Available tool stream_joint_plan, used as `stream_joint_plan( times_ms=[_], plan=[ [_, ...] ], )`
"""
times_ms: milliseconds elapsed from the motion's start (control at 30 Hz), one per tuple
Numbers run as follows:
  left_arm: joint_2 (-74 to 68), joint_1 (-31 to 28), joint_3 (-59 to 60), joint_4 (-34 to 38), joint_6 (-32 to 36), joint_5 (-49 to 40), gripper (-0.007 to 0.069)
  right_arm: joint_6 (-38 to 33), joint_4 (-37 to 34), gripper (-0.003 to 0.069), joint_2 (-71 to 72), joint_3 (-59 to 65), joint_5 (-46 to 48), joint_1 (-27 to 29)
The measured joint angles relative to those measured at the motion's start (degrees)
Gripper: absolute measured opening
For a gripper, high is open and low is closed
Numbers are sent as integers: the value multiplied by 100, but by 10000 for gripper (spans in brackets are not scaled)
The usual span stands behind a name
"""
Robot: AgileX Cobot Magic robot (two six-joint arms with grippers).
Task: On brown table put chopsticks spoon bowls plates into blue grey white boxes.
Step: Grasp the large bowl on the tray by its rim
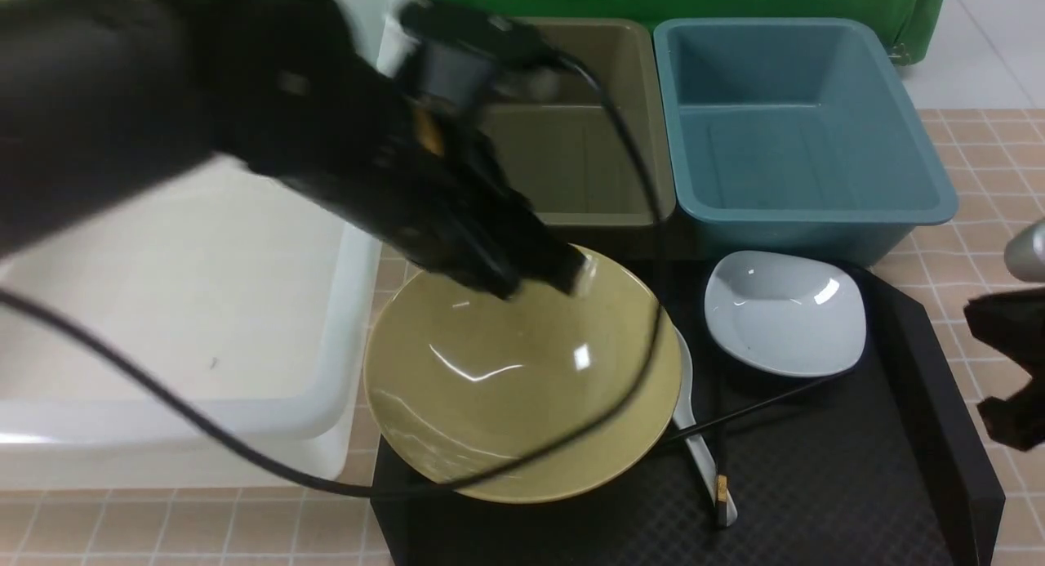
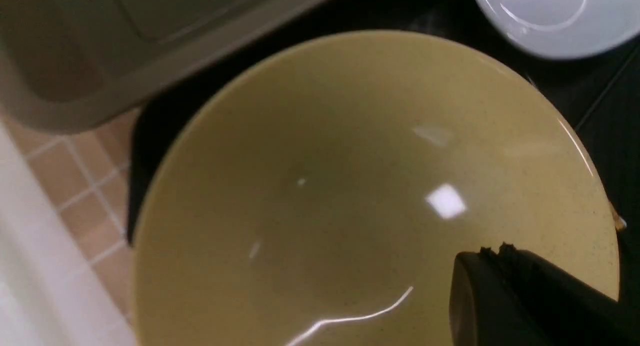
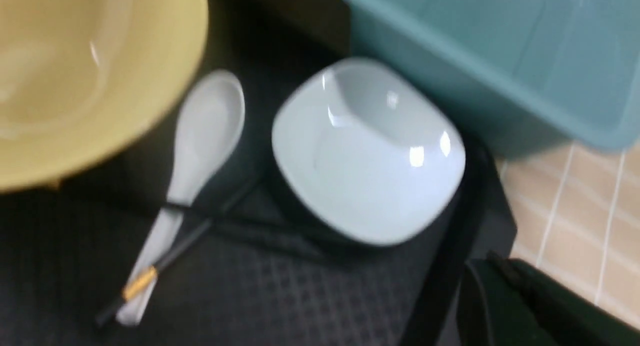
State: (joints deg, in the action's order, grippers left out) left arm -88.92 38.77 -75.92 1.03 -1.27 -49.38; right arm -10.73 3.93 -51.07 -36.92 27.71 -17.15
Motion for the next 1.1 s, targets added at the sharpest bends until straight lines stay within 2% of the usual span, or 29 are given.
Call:
stream_joint_plan(
  times_ms=[233, 500, 600, 767, 833, 967, 1067, 1100],
  plan=[
    [-976, 288, -205, 91, -71, 198, -8, 206, 0, 37, -79, 0, -44, -12],
    [-1871, 380, -257, 705, 24, 649, -8, 354, 0, 37, -79, 0, -87, -12],
    [-2038, 465, -383, 1070, 208, 603, -7, 361, 0, 37, -79, 0, -117, -12],
    [-2065, 692, -788, 1958, 926, 501, -7, 365, 0, 37, -79, 0, -126, -12],
    [-2066, 727, -1071, 2097, 1098, 327, -6, 365, 0, 37, -79, 0, -126, -12],
    [-2059, 660, -1543, 1847, 1126, -184, 20, 365, 0, 37, -79, 0, -126, -12],
    [-1986, 437, -1935, 1114, 833, -909, 120, 388, 0, 38, -79, 0, -119, -12],
    [-1977, 423, -1950, 1064, 797, -938, 136, 388, 0, 38, -79, 0, -119, -12]
  ],
)
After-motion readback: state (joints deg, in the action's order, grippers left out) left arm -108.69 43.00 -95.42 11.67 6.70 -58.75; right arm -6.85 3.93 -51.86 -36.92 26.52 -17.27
